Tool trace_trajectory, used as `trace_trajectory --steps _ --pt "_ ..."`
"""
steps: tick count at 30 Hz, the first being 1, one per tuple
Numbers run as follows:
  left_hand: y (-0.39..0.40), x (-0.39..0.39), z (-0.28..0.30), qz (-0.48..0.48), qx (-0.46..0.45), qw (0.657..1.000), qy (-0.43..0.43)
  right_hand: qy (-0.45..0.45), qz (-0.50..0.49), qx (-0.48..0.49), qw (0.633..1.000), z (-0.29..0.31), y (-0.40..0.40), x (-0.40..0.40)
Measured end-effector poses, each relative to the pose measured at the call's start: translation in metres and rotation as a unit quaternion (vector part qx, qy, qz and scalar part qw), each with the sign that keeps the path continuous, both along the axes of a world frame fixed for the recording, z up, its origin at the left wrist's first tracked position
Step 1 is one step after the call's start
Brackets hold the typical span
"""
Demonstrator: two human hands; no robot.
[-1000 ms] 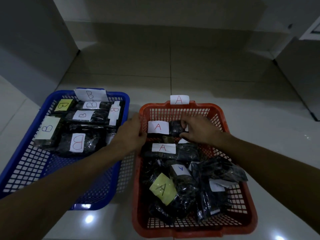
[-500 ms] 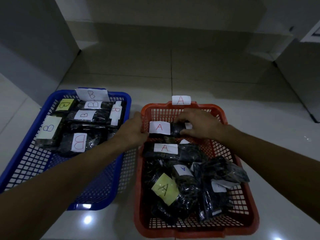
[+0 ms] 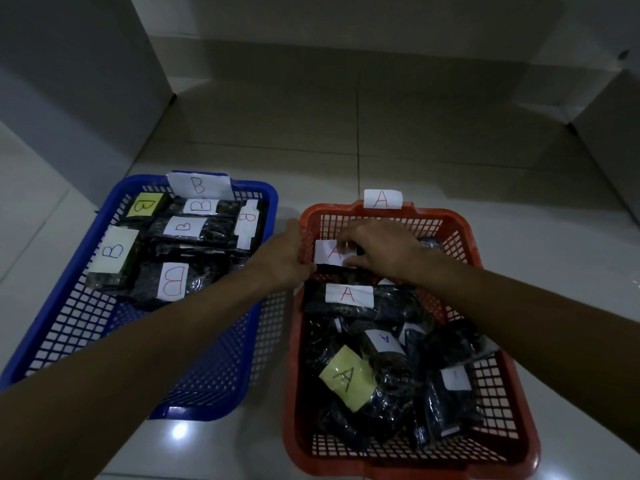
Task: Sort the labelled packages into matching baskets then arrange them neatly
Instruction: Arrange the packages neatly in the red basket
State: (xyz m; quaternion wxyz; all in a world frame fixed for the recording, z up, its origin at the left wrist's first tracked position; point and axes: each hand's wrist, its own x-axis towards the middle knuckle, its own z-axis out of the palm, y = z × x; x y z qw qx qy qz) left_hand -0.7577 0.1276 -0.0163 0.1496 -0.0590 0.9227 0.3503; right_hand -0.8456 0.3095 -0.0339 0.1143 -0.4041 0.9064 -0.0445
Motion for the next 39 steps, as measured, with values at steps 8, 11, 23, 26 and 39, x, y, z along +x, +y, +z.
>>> trace_trajectory --steps 8,11,23,26,39 --pt "-0.002 0.014 0.002 0.058 0.086 0.994 -0.033 -0.224 0.025 0.044 0.973 0.05 0.034 0.04" --pt "0.002 0.016 0.005 0.066 0.085 0.994 -0.025 -0.198 0.014 0.033 0.98 0.05 0.037 0.039" --pt "0.006 0.016 0.01 0.02 0.044 0.999 0.009 0.111 -0.068 0.078 0.988 0.022 0.063 -0.002" --pt "0.006 0.014 0.009 0.014 0.028 0.999 0.016 0.091 -0.067 0.056 0.992 0.017 0.069 0.0" --pt "0.007 0.014 0.007 0.014 0.026 0.999 0.017 0.019 -0.089 0.029 0.995 0.015 0.073 -0.005"
